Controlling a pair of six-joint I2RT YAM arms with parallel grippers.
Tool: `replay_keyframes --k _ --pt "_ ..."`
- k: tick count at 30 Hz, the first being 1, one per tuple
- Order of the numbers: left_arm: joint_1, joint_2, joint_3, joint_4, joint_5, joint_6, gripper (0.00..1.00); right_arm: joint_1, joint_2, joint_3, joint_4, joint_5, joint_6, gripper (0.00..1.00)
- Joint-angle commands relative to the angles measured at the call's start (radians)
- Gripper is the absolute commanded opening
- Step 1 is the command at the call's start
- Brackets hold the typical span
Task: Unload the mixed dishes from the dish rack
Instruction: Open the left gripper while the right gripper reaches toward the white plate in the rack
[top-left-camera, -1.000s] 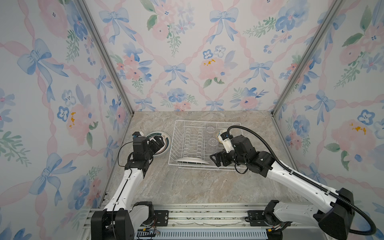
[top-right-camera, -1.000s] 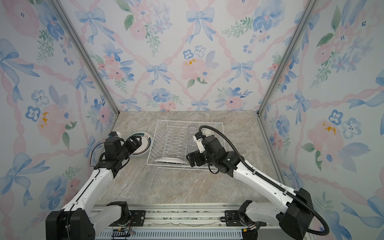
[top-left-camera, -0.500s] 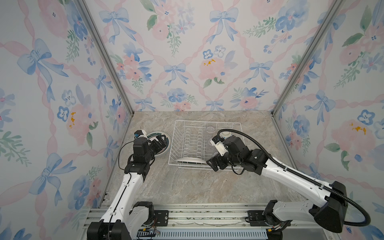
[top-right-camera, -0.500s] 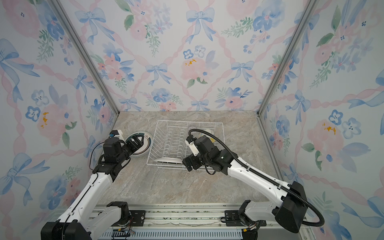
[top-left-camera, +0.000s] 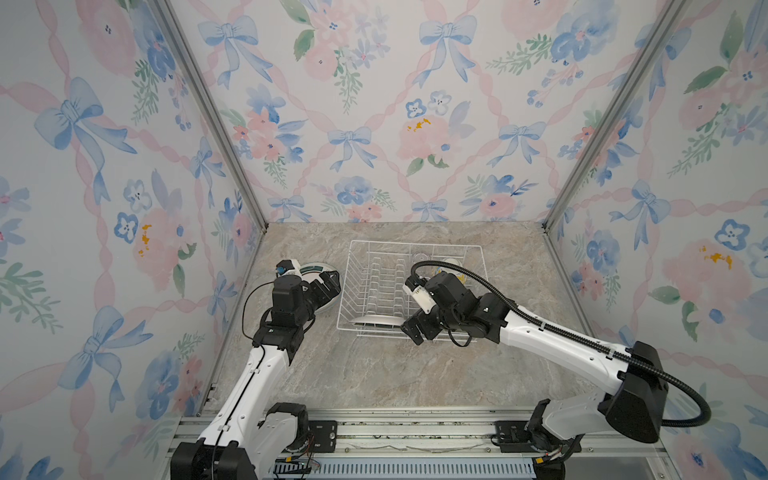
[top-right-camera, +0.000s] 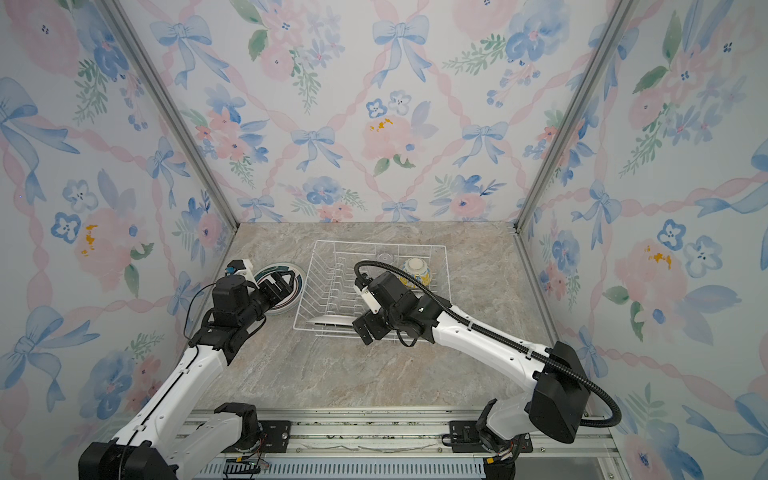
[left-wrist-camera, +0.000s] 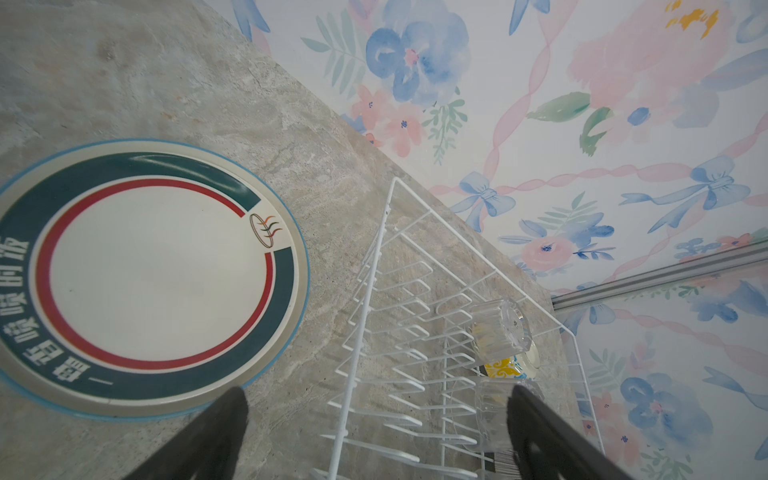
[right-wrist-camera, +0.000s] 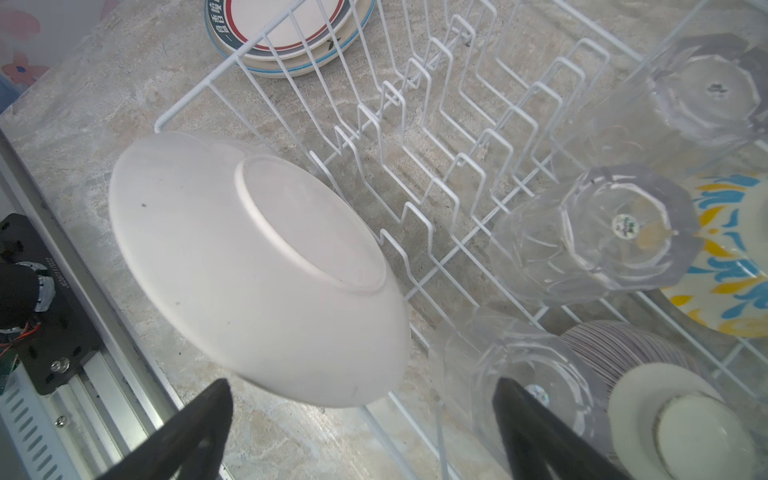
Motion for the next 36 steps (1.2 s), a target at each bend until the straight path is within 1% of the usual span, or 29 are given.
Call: replay_keyframes --k 1,6,20,23,28,32,36 --pt "-0.007 0.015 0.029 0.006 -0.011 -0.003 0.98 0.015 0.032 0.043 -0.030 0.078 0.003 0.97" --pt "-0.008 0.036 0.028 0.022 -0.008 0.002 0.98 0.015 0.065 0.064 -0.032 0.115 0.009 0.94" --pt "-0.009 0.103 0.035 0.069 0.039 0.002 0.98 0.025 0.172 0.172 -0.059 0.097 -0.025 0.80" --pt "-0.010 0.112 0.030 0.078 0.044 -0.002 0.98 0.025 0.180 0.179 -0.060 0.104 -0.028 0.76" --pt "-0.010 0.118 0.009 0.111 0.046 -0.014 0.98 0.026 0.181 0.181 -0.060 0.104 -0.031 0.73" --pt "-0.009 0.133 0.008 0.117 0.057 -0.020 0.98 0.027 0.176 0.184 -0.059 0.107 -0.031 0.64" --pt "-0.010 0.142 0.002 0.135 0.074 -0.037 0.98 0.027 0.176 0.181 -0.055 0.107 -0.037 0.61"
